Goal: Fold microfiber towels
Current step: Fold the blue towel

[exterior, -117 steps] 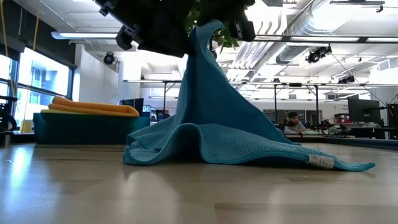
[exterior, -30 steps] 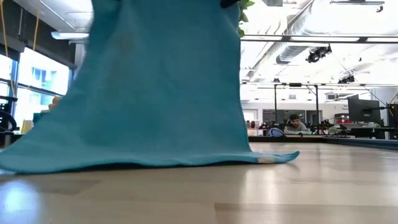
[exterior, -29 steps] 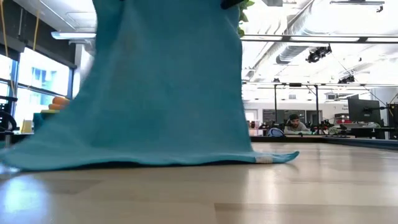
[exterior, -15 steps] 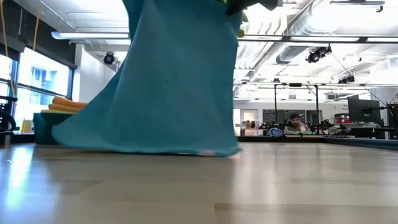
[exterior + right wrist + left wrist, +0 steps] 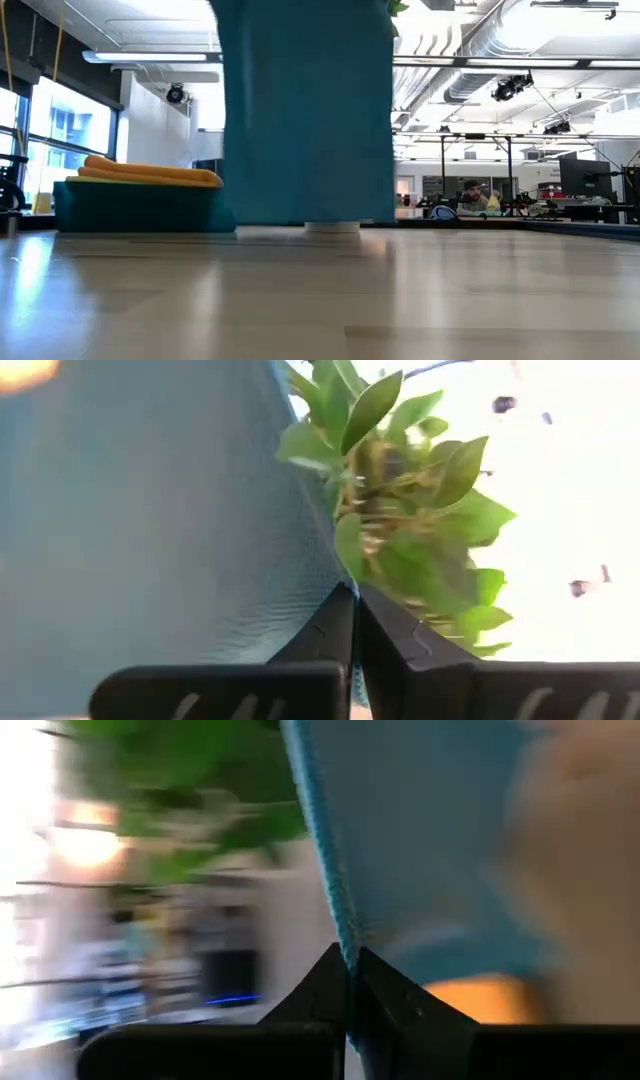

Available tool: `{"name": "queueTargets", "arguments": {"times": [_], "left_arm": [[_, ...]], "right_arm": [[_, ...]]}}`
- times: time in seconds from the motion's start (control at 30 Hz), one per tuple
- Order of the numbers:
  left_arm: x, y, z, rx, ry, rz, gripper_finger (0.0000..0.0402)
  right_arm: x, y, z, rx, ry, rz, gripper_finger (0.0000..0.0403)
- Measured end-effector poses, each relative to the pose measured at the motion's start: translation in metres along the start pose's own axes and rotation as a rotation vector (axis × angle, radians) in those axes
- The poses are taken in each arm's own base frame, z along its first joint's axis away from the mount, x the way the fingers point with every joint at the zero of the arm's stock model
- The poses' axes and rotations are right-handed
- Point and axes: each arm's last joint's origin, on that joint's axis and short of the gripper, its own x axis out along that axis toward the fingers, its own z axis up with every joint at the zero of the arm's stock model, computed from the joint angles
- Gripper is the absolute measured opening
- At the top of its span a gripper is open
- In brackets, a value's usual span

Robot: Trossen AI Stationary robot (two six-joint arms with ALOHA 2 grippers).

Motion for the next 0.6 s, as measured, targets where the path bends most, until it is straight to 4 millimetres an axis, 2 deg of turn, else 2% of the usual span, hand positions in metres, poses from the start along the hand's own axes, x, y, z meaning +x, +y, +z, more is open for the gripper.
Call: {"name": "queueTargets", "arguments": {"times": [0.07,0.13,0.23,0.43,0.5,0.6], "left_arm": [[-0.003,-0.007,0.001,-0.077,-0.01,-0.17,0.0],[-0.004,-0.019,0.003,-0.137,-0.005,-0.317,0.0],[-0.002,-0.048,0.011,-0.178,0.008,-0.468,0.0],[0.004,-0.127,0.028,-0.095,0.017,-0.649,0.0],[0.003,-0.148,0.035,-0.082,0.016,-0.691,0.0],[0.002,-0.17,0.042,-0.077,0.039,-0.746,0.0]], "right_arm": [[-0.007,0.009,-0.002,0.05,-0.034,0.094,0.0],[-0.013,0.025,-0.006,0.104,-0.061,0.266,0.0],[-0.02,0.058,-0.012,0.188,0.008,0.527,0.0],[-0.038,0.114,-0.018,0.224,0.105,0.807,0.0],[-0.045,0.128,-0.019,0.27,0.142,0.905,0.0],[-0.054,0.139,-0.018,0.379,0.19,1.013,0.0]]}}
